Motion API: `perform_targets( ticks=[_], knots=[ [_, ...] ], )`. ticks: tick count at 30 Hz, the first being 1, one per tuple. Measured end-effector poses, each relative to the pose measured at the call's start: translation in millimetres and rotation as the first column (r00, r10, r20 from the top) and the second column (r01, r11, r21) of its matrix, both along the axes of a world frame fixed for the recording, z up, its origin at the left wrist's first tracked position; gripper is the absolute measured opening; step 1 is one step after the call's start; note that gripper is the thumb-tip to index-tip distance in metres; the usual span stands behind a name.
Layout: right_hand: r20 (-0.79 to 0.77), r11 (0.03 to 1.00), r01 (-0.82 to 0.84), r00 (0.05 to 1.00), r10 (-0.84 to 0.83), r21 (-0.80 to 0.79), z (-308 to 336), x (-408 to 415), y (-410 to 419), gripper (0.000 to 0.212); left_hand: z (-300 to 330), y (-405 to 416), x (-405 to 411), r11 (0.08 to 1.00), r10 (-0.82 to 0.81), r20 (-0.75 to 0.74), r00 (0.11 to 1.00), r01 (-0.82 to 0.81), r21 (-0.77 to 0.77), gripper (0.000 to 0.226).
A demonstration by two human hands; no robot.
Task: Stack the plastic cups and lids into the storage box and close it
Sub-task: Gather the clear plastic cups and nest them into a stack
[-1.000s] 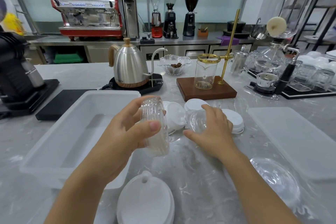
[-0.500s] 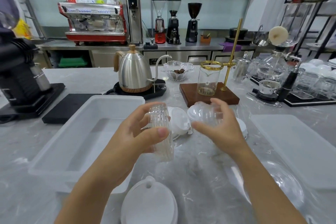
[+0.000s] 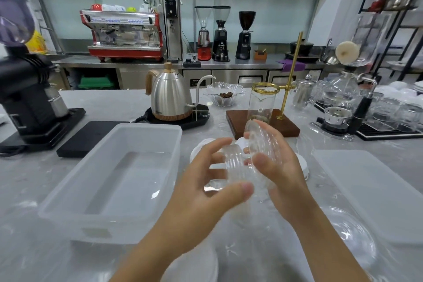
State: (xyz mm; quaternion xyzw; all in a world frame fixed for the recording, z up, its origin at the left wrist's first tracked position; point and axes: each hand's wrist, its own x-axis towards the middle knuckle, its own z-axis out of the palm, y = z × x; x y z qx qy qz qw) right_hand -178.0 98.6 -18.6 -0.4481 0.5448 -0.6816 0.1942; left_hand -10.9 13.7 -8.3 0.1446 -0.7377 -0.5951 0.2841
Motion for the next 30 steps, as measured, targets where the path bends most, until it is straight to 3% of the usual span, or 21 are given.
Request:
perform_targets(
  ticks=[4,8,13,30],
  knots=[
    [-0.016,1.0,0.011,1.0,-0.011,-0.02,1,-3,6,0.083,-6,1,-11,0.946,0.011,-0.046,0.999,0.005,0.323,0.063],
    [-0.143,0.999,-0.012,0.989,0.018,0.042,2,4,5,0.087,-10,-5,-14,0.902,0.001,-0.093,0.996,0.039,0.429,0.045],
    [-0.225,0.991,-0.07,0.97,0.094,0.112,-3,16,1,0.087,-14,-9,-12,0.896,-0.057,-0.077,0.995,0.085,0.437,0.06],
    [-0.284,0.978,-0.072,0.95,0.127,0.196,-12,24,-4,0.091,-22,-15,-10,0.853,-0.093,-0.08,0.992,0.121,0.507,0.06]
  ],
)
